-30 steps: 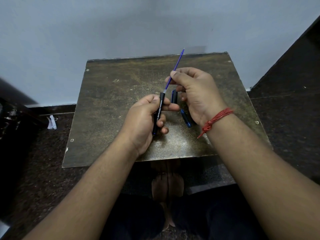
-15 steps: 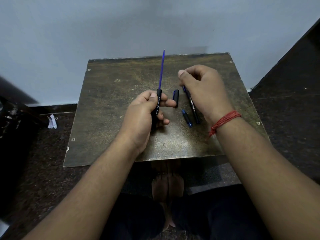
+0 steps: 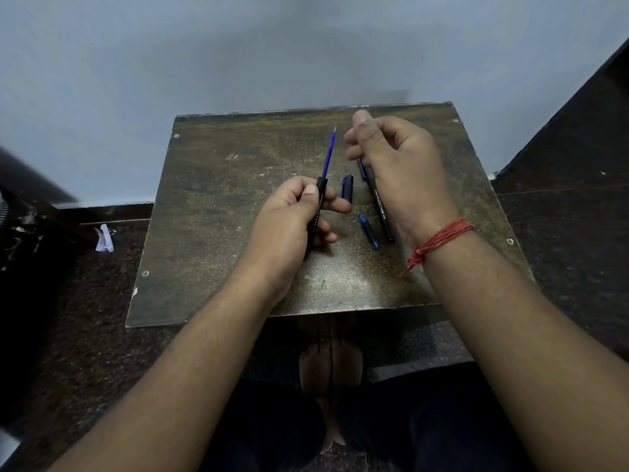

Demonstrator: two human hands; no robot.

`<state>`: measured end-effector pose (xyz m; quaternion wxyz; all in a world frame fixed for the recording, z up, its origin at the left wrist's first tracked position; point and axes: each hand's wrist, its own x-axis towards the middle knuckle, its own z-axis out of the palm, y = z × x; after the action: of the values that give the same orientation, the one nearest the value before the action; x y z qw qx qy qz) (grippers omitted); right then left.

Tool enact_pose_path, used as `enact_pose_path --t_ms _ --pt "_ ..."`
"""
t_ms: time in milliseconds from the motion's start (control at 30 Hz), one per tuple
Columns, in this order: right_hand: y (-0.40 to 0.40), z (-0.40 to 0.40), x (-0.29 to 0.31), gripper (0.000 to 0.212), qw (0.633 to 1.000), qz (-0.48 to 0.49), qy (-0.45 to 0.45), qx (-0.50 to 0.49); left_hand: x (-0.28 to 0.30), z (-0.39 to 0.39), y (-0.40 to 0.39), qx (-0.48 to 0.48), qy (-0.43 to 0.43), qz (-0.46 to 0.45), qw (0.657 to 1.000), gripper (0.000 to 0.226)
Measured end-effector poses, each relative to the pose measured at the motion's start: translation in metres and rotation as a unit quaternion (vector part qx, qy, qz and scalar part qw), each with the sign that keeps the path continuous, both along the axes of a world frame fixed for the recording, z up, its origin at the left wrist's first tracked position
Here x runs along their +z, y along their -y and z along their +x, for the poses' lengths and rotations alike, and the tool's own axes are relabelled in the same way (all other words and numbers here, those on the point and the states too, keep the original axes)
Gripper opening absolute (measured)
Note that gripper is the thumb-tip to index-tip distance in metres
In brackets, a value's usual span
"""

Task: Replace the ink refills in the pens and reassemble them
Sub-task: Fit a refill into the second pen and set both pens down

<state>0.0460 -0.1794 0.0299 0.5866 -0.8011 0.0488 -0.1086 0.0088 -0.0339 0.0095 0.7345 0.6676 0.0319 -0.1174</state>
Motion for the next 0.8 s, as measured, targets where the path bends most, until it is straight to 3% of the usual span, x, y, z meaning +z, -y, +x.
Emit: enact_pose_path --t_ms 100,167,267,333,433,533,633,800 --pt "0.004 0.000 0.000 0.030 0.997 -0.082 0.005 -0.005 -0.001 0.000 -0.001 0.004 0.000 -0.002 1.000 0.027" --pt "0.008 0.000 0.001 0.023 0.977 -0.211 -0.026 0.018 0.000 0.001 -0.001 0.009 0.000 -0.005 1.000 0.027" --pt "0.008 -0.006 0.007 0.021 0.901 -0.413 -0.106 0.076 0.000 0.001 -0.001 0.013 -0.007 -0.023 1.000 0.026" --pt "0.003 -0.013 0.013 0.022 0.849 -0.498 -0.144 0.101 0.000 0.002 -0.002 0.017 -0.014 -0.037 0.999 0.026" --pt "-0.001 -0.017 0.019 0.019 0.801 -0.561 -0.179 0.109 0.001 0.002 -0.002 0.027 -0.022 -0.055 0.998 0.025" --pt "-0.004 -0.017 0.018 0.030 0.777 -0.581 -0.205 0.125 0.001 0.003 -0.002 0.032 -0.032 -0.067 0.997 0.024" --pt "-0.007 -0.016 0.017 0.020 0.805 -0.547 -0.185 0.133 0.001 0.003 -0.002 0.033 -0.040 -0.080 0.995 0.024" --pt "-0.002 -0.012 0.018 0.012 0.959 -0.274 -0.071 0.021 0.001 0.003 -0.002 0.034 -0.043 -0.074 0.996 0.025"
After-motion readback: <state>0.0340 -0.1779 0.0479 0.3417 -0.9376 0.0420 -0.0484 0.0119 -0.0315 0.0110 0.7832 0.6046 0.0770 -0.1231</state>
